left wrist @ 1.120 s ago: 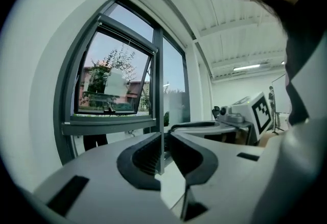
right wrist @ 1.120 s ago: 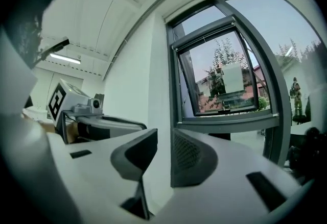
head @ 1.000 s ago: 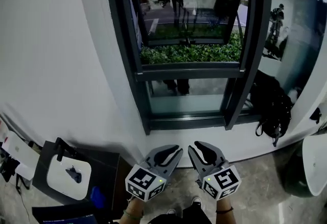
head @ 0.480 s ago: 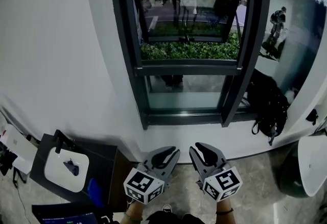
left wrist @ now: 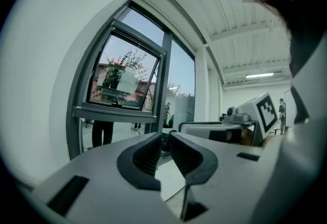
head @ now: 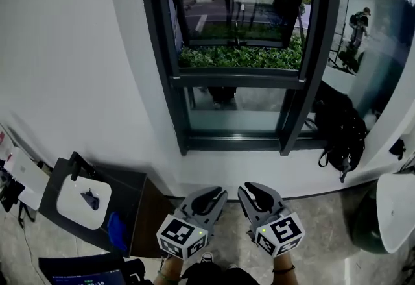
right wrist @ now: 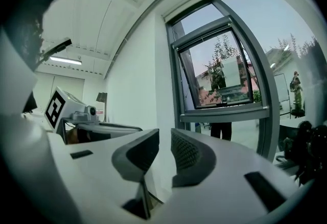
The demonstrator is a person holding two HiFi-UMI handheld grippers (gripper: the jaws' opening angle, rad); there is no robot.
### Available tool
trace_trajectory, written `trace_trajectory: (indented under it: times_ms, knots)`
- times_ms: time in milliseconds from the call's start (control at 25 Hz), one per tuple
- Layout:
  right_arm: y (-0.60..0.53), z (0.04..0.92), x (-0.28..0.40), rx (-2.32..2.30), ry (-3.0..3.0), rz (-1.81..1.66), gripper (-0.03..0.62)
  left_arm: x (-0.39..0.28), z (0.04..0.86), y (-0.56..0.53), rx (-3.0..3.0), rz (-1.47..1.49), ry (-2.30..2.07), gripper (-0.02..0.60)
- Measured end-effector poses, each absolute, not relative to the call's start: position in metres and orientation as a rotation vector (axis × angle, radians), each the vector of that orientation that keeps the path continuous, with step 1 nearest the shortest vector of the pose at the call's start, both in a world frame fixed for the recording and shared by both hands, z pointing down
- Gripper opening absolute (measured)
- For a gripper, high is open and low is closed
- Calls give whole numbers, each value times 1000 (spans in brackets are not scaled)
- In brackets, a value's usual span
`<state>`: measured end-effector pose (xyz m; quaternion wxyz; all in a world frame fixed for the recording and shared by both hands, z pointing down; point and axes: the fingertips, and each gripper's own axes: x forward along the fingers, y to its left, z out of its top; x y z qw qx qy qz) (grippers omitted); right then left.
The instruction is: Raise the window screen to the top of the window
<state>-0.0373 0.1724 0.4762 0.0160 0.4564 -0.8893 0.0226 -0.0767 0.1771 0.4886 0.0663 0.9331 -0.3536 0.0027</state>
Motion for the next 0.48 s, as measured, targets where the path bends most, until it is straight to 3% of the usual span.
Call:
trace_trajectory:
  times_ms: [480]
  knots:
    - [186, 473, -29, 1425, -2784, 69, 71, -66, 483, 191, 2820, 8, -1059, 51]
